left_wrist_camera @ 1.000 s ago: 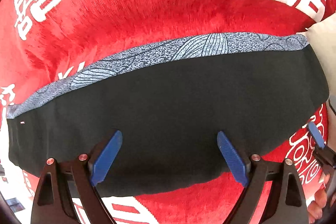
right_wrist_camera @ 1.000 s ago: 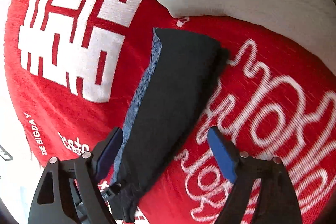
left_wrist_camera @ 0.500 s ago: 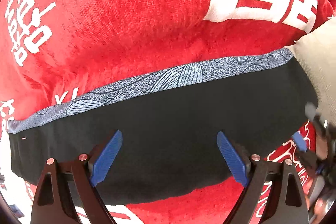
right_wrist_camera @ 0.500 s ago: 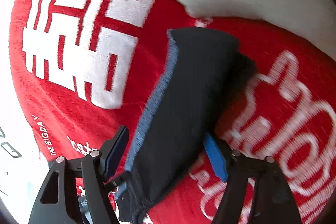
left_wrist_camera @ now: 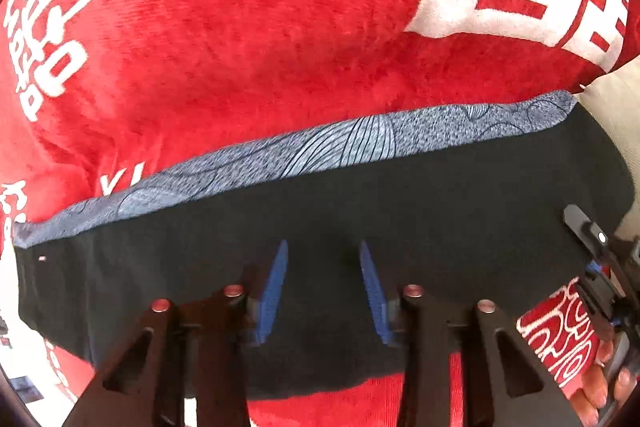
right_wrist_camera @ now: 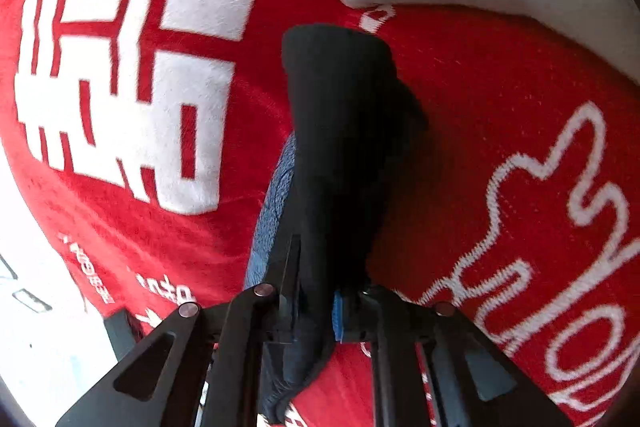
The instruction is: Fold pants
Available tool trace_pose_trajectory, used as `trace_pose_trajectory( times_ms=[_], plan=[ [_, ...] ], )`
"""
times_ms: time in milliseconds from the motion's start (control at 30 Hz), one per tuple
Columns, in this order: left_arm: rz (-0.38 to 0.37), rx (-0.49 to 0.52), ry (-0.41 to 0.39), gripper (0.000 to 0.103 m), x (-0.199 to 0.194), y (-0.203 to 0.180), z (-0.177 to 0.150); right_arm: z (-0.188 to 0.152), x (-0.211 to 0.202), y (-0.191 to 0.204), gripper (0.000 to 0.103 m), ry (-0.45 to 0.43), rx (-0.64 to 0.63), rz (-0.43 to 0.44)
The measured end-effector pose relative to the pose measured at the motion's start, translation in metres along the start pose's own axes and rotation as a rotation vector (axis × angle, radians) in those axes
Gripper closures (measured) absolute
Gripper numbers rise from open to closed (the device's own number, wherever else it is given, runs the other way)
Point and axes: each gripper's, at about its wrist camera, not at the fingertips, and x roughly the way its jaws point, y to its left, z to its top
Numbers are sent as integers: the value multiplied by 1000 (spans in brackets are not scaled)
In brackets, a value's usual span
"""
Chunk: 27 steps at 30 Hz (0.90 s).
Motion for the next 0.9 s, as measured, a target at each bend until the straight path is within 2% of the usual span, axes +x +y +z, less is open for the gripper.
trace_pose_trajectory(
  times_ms=[67,133,200,267,367,533,633,700,800,900],
  plan=[
    [15,10,-25,62,9,-3,0,1,0,4,91,8,-15,5],
    [1,-2,0,62,27,-5,-8,2,-1,9,92,13,-25,18],
    [25,23,-73,62,26,-9,-17,0,-4,21,92,15,-48,39],
    [39,36,-98,63,24,-13,-23,-3,-7,37,92,21,-97,51],
    [14,17,-100,63,25,-9,-24,-9,-10,68,92,39,-184,63],
    [-38,40,-104,63,24,1,-28,-34,-9,121,92,71,-354,45],
    [-131,-13,-67,63,16,26,-31,-54,-3,152,92,81,-431,37],
    [-165,-65,-89,63,-2,55,-38,-69,5,176,92,88,-497,22],
    [-162,-85,-134,63,-27,104,-53,-104,24,215,92,113,-630,-15],
    [-140,-116,-146,63,-40,156,-69,-146,53,242,92,157,-738,-52]
  ],
)
